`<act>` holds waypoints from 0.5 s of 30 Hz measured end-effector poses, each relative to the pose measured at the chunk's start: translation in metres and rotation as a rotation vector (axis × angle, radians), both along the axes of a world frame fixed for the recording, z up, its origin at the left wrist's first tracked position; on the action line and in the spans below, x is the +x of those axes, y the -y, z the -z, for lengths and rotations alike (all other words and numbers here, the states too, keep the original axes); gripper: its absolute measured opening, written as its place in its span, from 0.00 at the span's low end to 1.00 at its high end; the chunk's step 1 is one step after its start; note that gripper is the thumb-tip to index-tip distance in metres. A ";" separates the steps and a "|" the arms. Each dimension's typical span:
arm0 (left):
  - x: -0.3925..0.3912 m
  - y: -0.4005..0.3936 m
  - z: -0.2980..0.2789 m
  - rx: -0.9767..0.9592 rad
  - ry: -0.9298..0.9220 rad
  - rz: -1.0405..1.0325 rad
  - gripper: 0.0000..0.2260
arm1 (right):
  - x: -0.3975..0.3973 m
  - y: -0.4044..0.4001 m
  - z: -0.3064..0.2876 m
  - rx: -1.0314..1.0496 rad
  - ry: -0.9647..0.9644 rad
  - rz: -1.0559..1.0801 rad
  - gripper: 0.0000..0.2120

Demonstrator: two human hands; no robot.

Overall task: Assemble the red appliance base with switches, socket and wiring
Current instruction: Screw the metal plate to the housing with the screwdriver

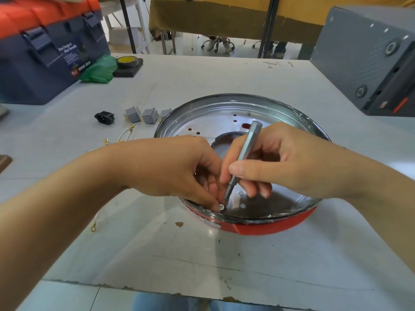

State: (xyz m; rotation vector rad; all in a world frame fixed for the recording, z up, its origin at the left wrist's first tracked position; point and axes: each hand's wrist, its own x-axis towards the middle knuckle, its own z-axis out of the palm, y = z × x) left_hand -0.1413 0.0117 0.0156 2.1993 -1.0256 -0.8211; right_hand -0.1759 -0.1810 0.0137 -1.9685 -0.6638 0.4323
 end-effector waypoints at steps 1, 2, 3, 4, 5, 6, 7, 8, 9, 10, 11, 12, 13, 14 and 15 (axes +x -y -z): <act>0.000 0.000 0.000 0.001 0.003 0.001 0.03 | 0.000 0.000 0.000 0.000 0.003 -0.001 0.09; 0.000 0.000 0.000 0.003 0.009 0.002 0.03 | 0.000 0.000 0.000 0.003 0.006 -0.001 0.09; 0.001 0.000 0.000 0.006 0.014 0.001 0.03 | 0.000 0.000 -0.001 0.009 0.007 0.001 0.09; 0.001 0.000 0.001 0.009 0.018 0.000 0.03 | 0.000 0.000 -0.001 0.015 0.006 0.000 0.09; 0.001 0.000 0.001 0.011 0.021 0.000 0.03 | -0.001 0.000 -0.001 0.016 0.005 -0.003 0.09; 0.001 0.000 0.001 0.011 0.022 -0.001 0.03 | -0.001 0.000 -0.002 0.010 0.005 -0.010 0.09; 0.001 -0.001 0.001 0.009 0.021 0.000 0.02 | -0.001 0.000 -0.002 -0.001 0.005 -0.018 0.09; 0.001 0.000 0.001 0.008 0.019 0.000 0.02 | -0.001 0.000 -0.002 -0.013 0.003 -0.023 0.09; 0.001 0.000 0.001 0.007 0.019 0.000 0.02 | -0.001 0.000 -0.002 -0.022 -0.001 -0.026 0.09; 0.001 -0.001 0.002 0.006 0.021 -0.002 0.02 | -0.001 -0.001 -0.002 -0.030 -0.003 -0.028 0.09; 0.001 -0.001 0.002 0.004 0.025 -0.004 0.02 | -0.001 -0.002 -0.002 -0.038 -0.004 -0.031 0.09; 0.001 -0.001 0.003 0.004 0.031 -0.004 0.02 | -0.001 -0.002 -0.002 -0.045 -0.005 -0.033 0.09; 0.001 -0.001 0.003 0.004 0.040 -0.003 0.02 | -0.001 -0.003 -0.003 -0.049 -0.004 -0.034 0.09; 0.002 -0.001 0.003 0.008 0.051 0.000 0.02 | -0.002 -0.004 -0.004 -0.055 -0.002 -0.034 0.08; 0.002 -0.001 0.003 0.010 0.060 0.004 0.02 | -0.002 -0.004 -0.005 -0.061 0.003 -0.036 0.08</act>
